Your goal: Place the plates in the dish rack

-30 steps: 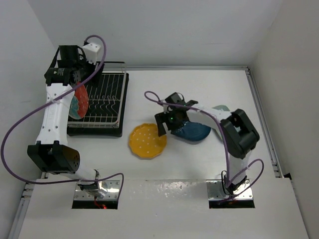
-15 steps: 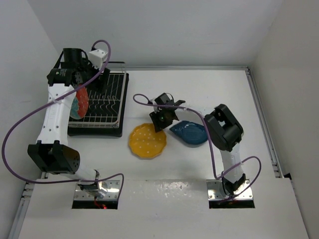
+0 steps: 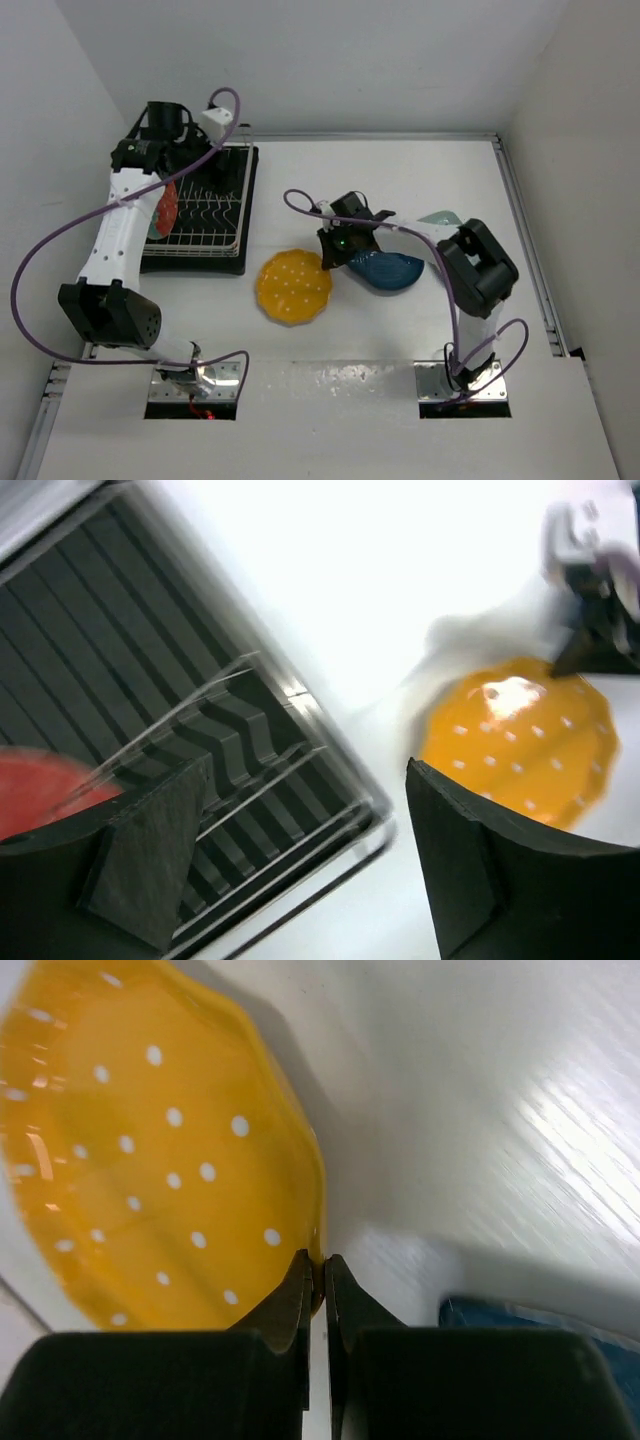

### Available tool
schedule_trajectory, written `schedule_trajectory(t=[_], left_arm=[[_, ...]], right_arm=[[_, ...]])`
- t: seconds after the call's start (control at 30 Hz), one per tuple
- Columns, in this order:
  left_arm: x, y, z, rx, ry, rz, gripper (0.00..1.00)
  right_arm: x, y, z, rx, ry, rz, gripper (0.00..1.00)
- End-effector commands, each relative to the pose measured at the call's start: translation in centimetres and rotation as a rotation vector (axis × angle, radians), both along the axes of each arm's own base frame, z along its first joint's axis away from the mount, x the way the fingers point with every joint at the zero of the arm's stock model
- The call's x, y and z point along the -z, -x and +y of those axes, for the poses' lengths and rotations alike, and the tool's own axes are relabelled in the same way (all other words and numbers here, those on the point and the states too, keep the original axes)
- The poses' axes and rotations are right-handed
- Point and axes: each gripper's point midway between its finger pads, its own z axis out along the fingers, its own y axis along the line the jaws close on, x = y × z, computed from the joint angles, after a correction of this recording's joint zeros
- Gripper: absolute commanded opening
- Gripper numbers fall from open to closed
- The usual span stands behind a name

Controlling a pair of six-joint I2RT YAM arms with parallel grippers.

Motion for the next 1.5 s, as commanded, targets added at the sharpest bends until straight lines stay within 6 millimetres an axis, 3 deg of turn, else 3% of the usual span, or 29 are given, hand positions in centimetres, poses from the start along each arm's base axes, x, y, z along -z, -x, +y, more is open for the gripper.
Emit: schedule_trajectory(t=[0.0, 0.13, 0.2, 0.23, 0.33, 0.53, 0.67, 0.77, 0.97, 1.1, 1.13, 1.2, 1.23, 1.3, 1.47], left_arm=[[2.9, 1.8, -5.8, 0.213, 0.087, 0.102, 0.84], [7.4, 3.2, -10.2, 0.347, 0.084, 0.200, 0.87], [8.5, 2.9, -11.1, 0.365, 0.074, 0.210, 0.89], [9.9, 2.3, -11.5, 0.358, 0.066, 0.229, 0.90], [11.2, 1.5, -12.4, 0.380, 0.081, 0.243, 0.90], [15.0, 3.0, -16.1, 0.552, 0.187, 0.348, 0.90], [18.2, 4.7, -16.5, 0.605, 0.182, 0.422, 0.82], [18.7, 6.2, -17.0, 0.657, 0.235, 0.449, 0.72], [19.5, 8.2, -18.0, 0.752, 0.280, 0.470, 0.71], [21.3, 8.9, -19.0, 0.759, 0.280, 0.544, 0.50], [21.6, 8.6, -19.2, 0.750, 0.283, 0.556, 0.41], [21.5, 8.2, -19.4, 0.744, 0.286, 0.556, 0.30], [21.2, 8.0, -19.5, 0.735, 0.291, 0.557, 0.18], [20.8, 7.7, -19.6, 0.732, 0.293, 0.548, 0.03], [18.8, 6.2, -18.6, 0.655, 0.333, 0.530, 0.00]], right_arm=[[-9.2, -3.2, 1.7, 0.012, -0.235, -0.220, 0.00], [-14.6, -2.4, 1.1, -0.016, -0.324, -0.342, 0.00], [-14.5, -1.7, 0.6, -0.014, -0.327, -0.343, 0.00], [-15.9, -1.3, 0.5, -0.017, -0.350, -0.372, 0.00], [-17.1, -1.1, -0.2, -0.001, -0.372, -0.401, 0.00], [-16.8, -1.0, -0.7, 0.017, -0.371, -0.395, 0.00], [-17.3, -1.3, -0.5, 0.031, -0.398, -0.415, 0.00], [-17.4, -1.7, -0.8, 0.044, -0.396, -0.427, 0.00], [-17.5, -2.2, -0.9, 0.060, -0.411, -0.431, 0.00], [-17.6, -2.3, -0.4, 0.055, -0.431, -0.425, 0.00], [-17.6, -2.3, -0.6, 0.061, -0.432, -0.426, 0.00], [-17.5, -2.4, -0.7, 0.066, -0.431, -0.431, 0.00], [-17.4, -2.3, -0.7, 0.070, -0.430, -0.426, 0.00], [-17.2, -2.5, -1.1, 0.085, -0.428, -0.424, 0.00], [-16.4, -2.8, -1.7, 0.113, -0.425, -0.405, 0.00]])
